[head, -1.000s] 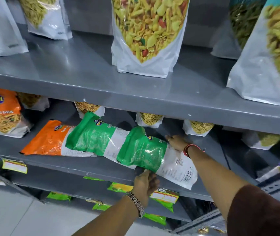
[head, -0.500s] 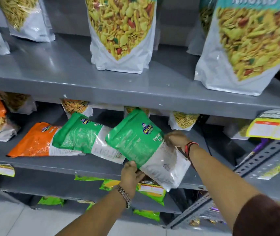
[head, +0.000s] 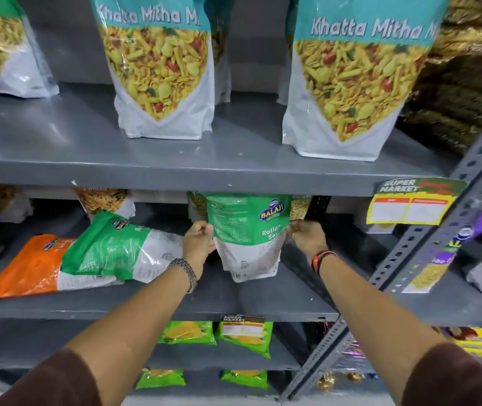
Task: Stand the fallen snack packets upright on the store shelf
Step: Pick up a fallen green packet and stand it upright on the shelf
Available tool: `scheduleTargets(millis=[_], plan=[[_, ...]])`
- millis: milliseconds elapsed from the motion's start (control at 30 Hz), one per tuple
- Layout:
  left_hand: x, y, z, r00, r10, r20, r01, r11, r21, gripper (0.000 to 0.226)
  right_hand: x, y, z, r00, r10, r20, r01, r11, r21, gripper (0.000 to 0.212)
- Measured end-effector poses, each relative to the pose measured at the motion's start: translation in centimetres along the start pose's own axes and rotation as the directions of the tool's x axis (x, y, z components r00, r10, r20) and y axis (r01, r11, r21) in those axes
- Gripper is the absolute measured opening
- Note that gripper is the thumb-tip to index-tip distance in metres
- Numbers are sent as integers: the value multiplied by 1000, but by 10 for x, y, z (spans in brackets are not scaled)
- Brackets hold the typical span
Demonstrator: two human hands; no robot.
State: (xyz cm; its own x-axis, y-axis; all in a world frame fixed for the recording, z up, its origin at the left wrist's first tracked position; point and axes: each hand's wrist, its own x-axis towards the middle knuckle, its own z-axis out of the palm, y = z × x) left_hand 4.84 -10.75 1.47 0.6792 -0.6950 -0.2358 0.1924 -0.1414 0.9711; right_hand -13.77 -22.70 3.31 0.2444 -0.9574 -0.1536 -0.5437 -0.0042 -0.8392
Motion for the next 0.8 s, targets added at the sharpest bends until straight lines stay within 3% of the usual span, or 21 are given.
scheduleTargets(millis=[67, 167, 233, 333, 400, 467, 633, 800], plan=[[3, -10, 2, 1000, -4, 12, 4, 1000, 13, 16, -3, 14, 8, 1000, 27, -7, -26, 999, 48, 12], [1, -18, 4, 999, -6, 39, 8, 999, -44, 17, -2, 27, 14, 998, 67, 17, -69, 980, 189, 31], [4, -20, 5, 1000, -14, -6, 14, 1000, -1, 13, 3, 31, 18, 994, 85, 66, -103, 918, 383, 30], [-2, -24, 12, 981, -192, -30, 192, 981, 2, 38, 9, 29, 18, 987, 127, 99, -159, 863, 480, 31], [-14, -31, 17, 920, -382, 87, 389, 917, -85, 54, 10, 29, 18, 974, 150, 172, -213, 869, 448, 45], [-24, -36, 24, 865, -457, 205, 479, 875, -70, 58, 10, 33, 18, 965, 157, 210, -227, 902, 368, 51], [-16, -40, 44, 860, -466, 206, 472, 881, 22, 65, -1, 53, 14, 979, 162, 127, -193, 937, 291, 47], [4, -33, 66, 872, -429, 236, 444, 896, -13, 54, -23, 72, 27, 975, 189, 115, -210, 956, 206, 56]])
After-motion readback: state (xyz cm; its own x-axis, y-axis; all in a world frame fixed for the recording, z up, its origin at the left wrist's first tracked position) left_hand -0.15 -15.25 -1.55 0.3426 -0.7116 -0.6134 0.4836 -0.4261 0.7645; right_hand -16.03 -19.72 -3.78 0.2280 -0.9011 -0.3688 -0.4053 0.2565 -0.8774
